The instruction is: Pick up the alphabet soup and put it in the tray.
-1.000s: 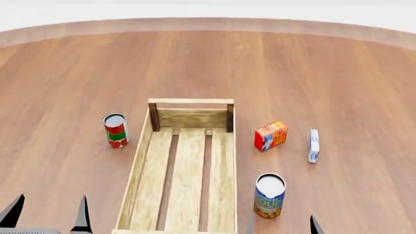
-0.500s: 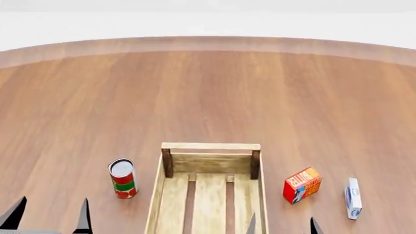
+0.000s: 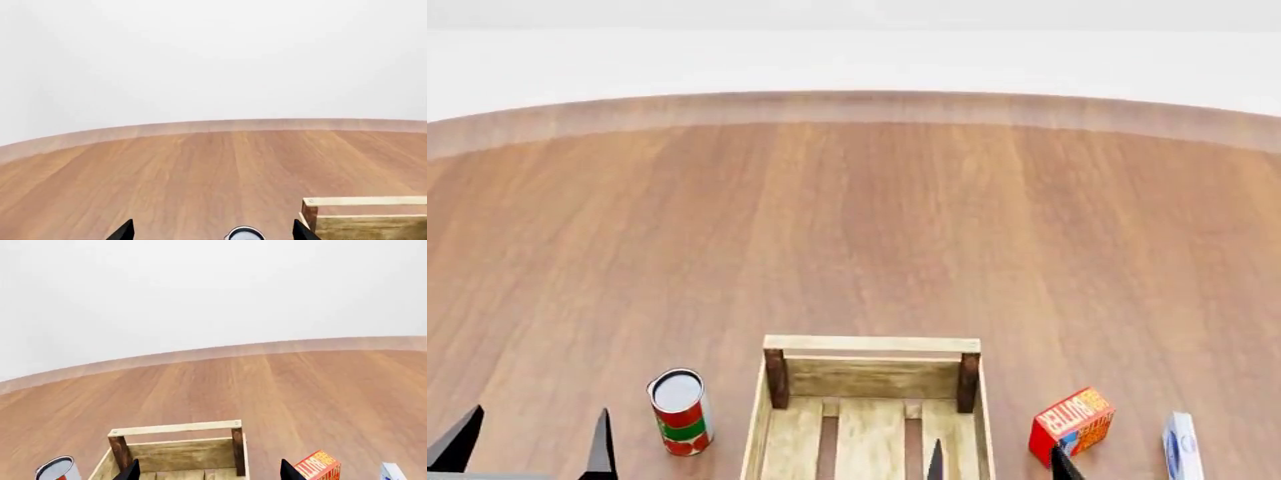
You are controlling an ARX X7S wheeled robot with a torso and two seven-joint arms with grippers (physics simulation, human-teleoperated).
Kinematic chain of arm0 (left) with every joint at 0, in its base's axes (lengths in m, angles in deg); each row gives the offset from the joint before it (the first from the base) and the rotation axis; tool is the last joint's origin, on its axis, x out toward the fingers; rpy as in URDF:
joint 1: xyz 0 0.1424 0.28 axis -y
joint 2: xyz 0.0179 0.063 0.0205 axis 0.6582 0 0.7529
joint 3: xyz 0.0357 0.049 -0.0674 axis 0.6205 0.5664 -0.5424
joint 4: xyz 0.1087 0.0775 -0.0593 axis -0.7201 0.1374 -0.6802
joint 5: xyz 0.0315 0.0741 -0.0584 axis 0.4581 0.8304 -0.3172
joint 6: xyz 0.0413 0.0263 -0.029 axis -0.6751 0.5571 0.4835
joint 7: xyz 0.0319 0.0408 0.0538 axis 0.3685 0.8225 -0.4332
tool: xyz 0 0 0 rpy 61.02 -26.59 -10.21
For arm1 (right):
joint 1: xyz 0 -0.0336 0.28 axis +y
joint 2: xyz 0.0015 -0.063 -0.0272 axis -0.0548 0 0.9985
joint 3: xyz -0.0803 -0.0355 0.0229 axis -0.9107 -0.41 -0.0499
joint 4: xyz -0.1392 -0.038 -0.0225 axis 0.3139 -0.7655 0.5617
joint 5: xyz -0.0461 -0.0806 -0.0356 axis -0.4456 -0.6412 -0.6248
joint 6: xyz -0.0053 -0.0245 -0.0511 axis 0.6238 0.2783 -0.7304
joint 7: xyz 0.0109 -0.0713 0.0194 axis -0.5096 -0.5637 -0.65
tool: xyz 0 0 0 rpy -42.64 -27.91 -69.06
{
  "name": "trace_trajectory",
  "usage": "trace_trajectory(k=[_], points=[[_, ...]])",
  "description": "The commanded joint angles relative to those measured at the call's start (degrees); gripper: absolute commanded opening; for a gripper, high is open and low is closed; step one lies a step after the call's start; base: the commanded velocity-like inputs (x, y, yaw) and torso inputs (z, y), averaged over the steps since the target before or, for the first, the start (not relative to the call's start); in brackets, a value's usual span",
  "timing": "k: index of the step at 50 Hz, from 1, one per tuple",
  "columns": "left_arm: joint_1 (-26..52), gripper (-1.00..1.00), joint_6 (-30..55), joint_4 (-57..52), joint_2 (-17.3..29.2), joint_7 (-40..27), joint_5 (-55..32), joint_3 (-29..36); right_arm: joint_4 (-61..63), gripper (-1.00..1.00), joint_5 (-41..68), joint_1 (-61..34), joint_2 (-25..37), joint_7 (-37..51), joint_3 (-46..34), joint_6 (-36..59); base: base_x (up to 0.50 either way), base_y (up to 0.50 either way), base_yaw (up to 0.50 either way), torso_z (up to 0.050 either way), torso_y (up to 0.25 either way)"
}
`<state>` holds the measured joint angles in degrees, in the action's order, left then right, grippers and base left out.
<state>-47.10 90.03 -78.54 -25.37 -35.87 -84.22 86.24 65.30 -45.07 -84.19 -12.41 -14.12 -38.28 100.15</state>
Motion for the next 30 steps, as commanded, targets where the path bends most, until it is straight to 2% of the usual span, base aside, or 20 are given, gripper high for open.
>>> trace_trajectory(k=[1, 6, 12, 30], points=[[-0.2, 1.00, -0.4, 0.3, 0.4, -0.4, -0.3, 0.5, 13.2, 1.00, 11.4, 0.8, 6.6, -0.7, 1.5, 16.4, 0.00, 0.00, 0.00, 0.000, 0.000], [-0.2, 1.00, -0.6, 0.5, 0.5, -0.6, -0.3, 0.8, 18.5, 1.00, 18.1, 0.9, 10.5, 0.9, 4.6, 24.9, 0.00, 0.00, 0.00, 0.000, 0.000], [-0.1, 1.00, -0.6, 0.4, 0.7, -0.8, -0.6, 0.9, 19.3, 1.00, 20.0, 1.8, 13.2, 2.3, 5.8, 29.3, 0.00, 0.00, 0.00, 0.000, 0.000], [-0.1, 1.00, -0.5, 0.4, 1.2, -1.2, -1.5, 1.4, 17.1, 1.00, 21.9, 7.1, 13.5, 7.9, 12.9, 31.8, 0.00, 0.00, 0.00, 0.000, 0.000]])
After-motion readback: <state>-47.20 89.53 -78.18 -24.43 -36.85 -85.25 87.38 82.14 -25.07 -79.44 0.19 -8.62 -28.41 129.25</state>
